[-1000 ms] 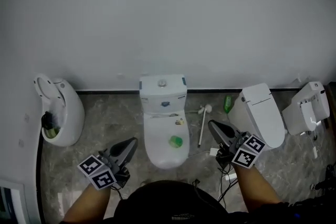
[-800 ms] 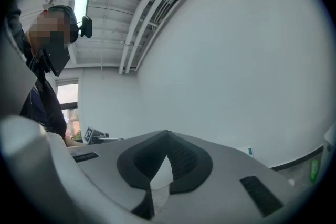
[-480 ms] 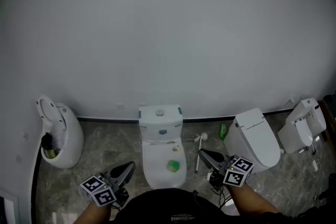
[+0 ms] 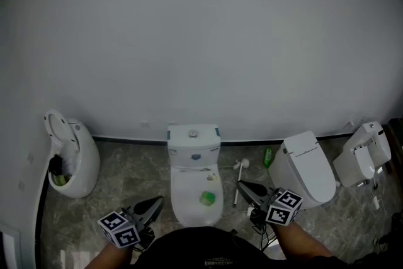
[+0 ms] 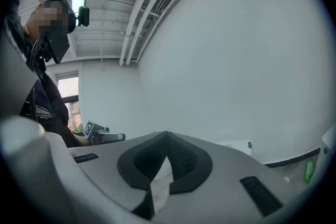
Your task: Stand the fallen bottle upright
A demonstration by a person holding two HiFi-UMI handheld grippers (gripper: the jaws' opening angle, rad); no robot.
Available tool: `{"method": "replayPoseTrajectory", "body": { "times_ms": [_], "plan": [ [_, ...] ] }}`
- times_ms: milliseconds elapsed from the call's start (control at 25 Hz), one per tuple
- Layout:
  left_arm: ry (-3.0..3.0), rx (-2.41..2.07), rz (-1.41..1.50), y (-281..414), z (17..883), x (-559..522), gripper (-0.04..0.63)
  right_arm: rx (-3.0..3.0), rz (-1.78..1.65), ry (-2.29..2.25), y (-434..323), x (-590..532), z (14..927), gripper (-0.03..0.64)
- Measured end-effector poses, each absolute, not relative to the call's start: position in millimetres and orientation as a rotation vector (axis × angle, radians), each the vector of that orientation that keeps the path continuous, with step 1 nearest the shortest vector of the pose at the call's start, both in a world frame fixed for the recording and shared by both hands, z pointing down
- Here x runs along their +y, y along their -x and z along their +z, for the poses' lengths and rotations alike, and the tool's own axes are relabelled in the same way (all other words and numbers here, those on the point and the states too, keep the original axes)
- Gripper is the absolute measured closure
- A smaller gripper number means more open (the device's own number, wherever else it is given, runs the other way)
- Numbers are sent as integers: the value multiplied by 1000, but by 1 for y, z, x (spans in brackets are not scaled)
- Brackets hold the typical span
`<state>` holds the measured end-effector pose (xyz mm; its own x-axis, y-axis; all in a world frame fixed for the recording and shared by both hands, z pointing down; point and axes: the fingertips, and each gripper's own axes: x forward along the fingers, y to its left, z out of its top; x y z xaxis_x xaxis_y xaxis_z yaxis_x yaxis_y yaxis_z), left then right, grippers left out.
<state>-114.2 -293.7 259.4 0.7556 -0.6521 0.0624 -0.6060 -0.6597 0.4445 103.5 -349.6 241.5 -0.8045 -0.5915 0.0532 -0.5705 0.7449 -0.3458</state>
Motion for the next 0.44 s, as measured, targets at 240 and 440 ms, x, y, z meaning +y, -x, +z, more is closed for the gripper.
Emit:
{"method": "replayPoseTrajectory", "body": {
  "times_ms": [240, 440],
  "plan": [
    [-2513, -951, -148, 115, 256, -294, 577, 2884, -530, 946, -101, -350, 238, 612],
    [-2510, -958, -144, 112, 255, -297, 577, 2884, -518, 947, -105, -354, 236, 612]
  ]
}}
